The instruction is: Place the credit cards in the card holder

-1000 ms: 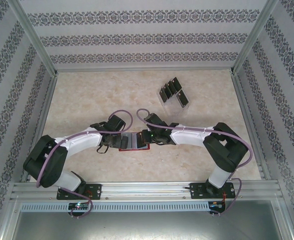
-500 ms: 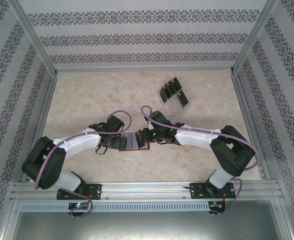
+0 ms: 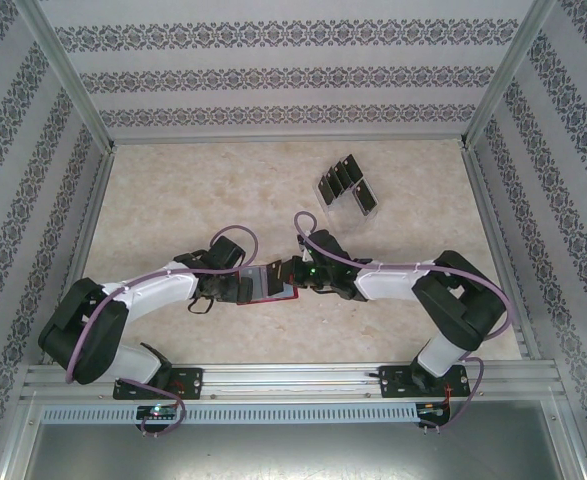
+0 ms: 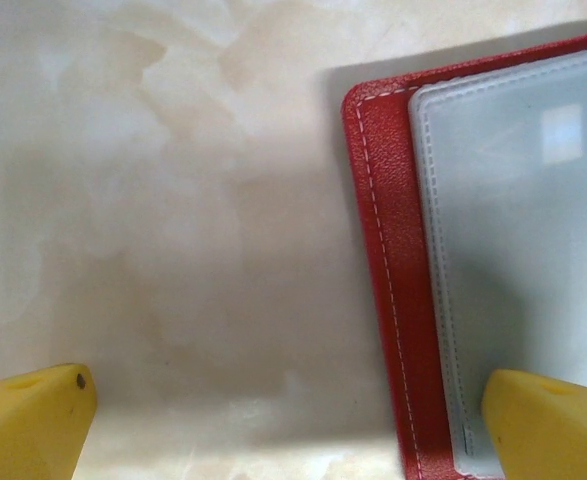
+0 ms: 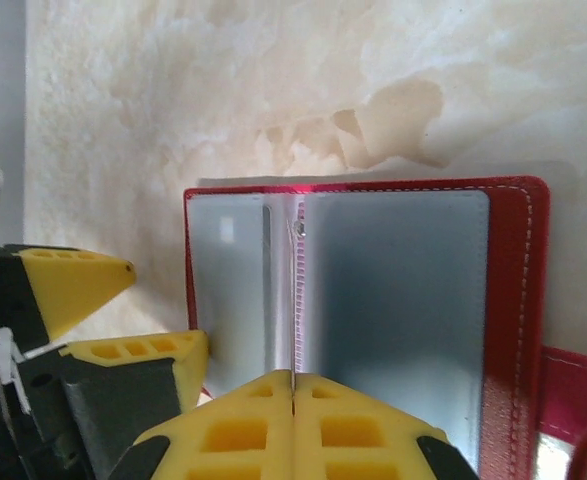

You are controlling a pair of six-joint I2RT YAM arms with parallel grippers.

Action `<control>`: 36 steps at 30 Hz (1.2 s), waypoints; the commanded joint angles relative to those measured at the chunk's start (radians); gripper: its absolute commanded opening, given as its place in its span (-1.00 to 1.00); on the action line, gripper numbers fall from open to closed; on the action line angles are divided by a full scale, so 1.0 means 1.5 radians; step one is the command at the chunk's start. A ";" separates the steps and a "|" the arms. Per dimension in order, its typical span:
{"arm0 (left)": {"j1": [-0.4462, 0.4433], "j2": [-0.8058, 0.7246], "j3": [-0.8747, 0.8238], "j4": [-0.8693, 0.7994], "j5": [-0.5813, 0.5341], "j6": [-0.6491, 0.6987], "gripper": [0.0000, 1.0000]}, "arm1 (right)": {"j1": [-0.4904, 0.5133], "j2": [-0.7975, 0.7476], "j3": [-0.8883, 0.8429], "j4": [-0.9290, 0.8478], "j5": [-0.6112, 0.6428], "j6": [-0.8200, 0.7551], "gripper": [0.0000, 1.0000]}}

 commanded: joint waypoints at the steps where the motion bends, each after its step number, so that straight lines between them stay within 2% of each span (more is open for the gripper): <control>1: 0.005 -0.001 -0.019 -0.015 0.003 -0.006 1.00 | -0.005 0.015 -0.008 0.054 -0.013 0.023 -1.00; 14: 0.006 -0.035 -0.023 -0.039 -0.043 -0.028 1.00 | -0.011 0.048 -0.013 0.099 -0.021 0.033 -1.00; 36: 0.006 -0.027 -0.029 -0.036 -0.035 -0.024 1.00 | -0.014 0.085 -0.010 0.146 -0.049 0.051 -1.00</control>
